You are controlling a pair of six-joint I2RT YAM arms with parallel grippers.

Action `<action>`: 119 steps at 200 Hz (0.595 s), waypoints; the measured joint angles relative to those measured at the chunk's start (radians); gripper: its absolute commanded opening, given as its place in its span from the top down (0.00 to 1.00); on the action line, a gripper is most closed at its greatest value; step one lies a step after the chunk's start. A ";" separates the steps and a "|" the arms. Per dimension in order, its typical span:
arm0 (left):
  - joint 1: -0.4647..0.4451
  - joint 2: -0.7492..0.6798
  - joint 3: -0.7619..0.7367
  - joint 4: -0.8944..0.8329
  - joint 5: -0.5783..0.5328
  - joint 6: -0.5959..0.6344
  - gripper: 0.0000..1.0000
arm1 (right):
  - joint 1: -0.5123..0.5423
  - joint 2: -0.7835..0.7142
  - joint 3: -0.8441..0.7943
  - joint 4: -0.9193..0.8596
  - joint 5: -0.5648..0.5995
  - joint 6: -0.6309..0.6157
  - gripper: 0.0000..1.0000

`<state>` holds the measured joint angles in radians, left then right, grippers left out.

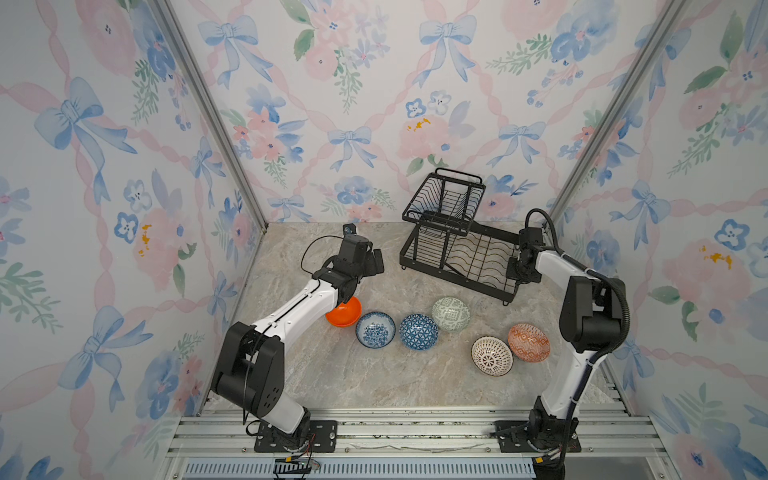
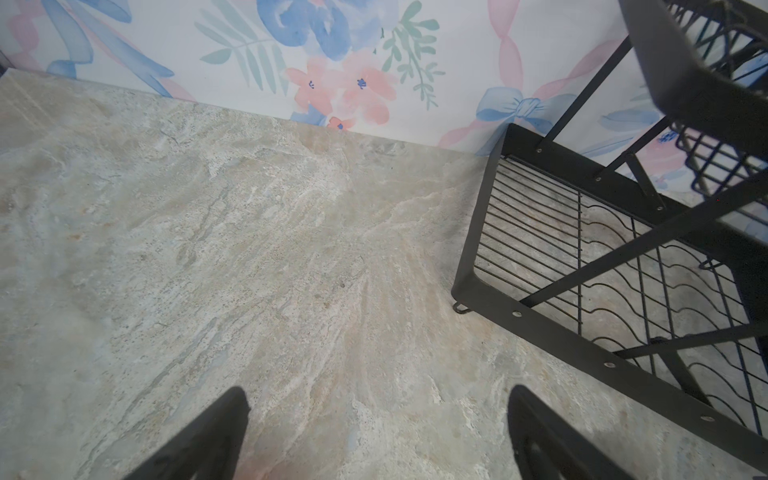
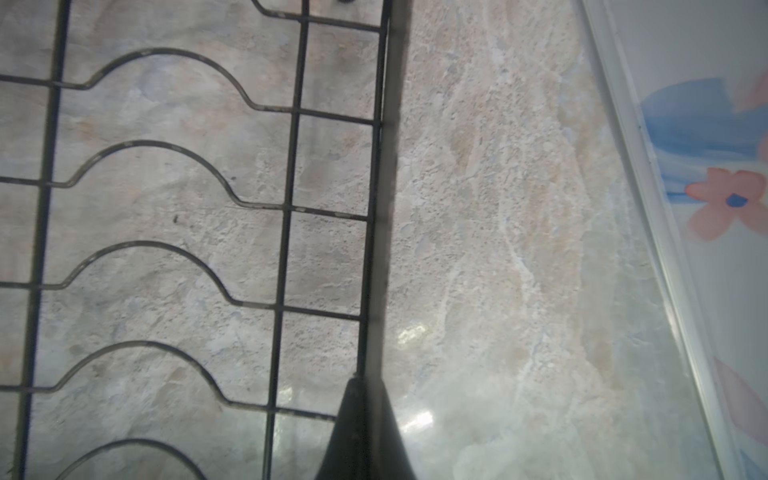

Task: Load the bowls into the dish rack

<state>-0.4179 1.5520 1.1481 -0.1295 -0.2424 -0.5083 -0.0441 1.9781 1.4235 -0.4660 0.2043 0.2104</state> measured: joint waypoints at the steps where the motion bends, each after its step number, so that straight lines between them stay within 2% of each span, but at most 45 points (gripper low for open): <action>1: 0.002 0.000 0.000 0.000 0.001 -0.002 0.02 | 0.001 -0.003 -0.005 0.004 0.000 0.000 1.00; 33: 0.064 0.014 0.008 0.000 0.040 -0.108 0.02 | 0.011 -0.058 -0.106 0.103 0.003 0.031 1.00; 54: 0.096 0.074 0.057 0.000 0.085 -0.171 0.02 | 0.016 -0.081 -0.146 0.143 0.009 0.047 1.00; 119: 0.127 0.420 0.421 0.003 0.399 -0.346 0.02 | 0.019 -0.131 -0.190 0.187 0.014 0.074 1.00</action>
<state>-0.2909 1.9717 1.5688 -0.1261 0.1570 -0.8547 -0.0246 1.8473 1.2335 -0.2790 0.2188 0.2844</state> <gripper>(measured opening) 0.979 0.047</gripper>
